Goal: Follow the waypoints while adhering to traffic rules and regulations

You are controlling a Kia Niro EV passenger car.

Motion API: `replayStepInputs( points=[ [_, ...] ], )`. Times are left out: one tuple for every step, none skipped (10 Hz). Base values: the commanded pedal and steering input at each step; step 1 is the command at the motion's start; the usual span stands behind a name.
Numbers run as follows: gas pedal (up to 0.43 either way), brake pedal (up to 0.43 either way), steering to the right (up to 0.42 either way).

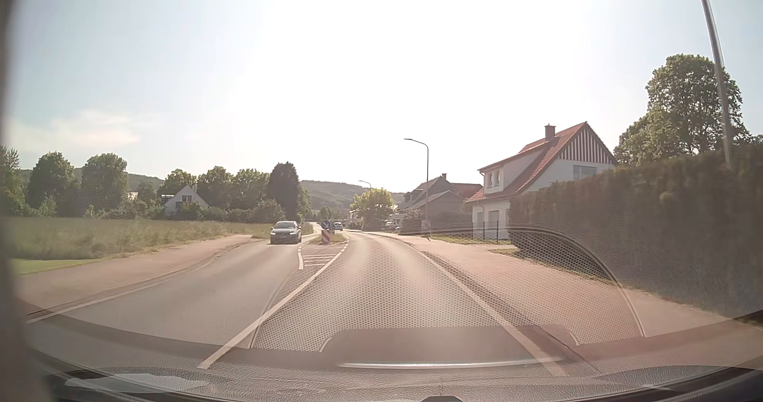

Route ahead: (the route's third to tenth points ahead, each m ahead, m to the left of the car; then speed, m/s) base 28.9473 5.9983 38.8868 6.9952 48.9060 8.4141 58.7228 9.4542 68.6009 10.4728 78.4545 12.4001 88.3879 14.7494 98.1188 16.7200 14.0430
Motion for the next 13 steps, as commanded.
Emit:
replayStepInputs(
  points=[
    [0.177, 0.000, -0.014],
    [0.177, 0.000, -0.015],
    [0.177, 0.000, -0.017],
    [0.177, 0.000, -0.017],
    [0.189, 0.000, -0.018],
    [0.189, 0.000, -0.018],
    [0.189, 0.000, -0.017],
    [0.189, 0.000, -0.018],
    [0.189, 0.000, -0.018],
    [0.189, 0.000, -0.018],
    [0.189, 0.000, -0.018],
    [0.189, 0.000, -0.018],
    [0.177, 0.000, -0.018]
  ],
)
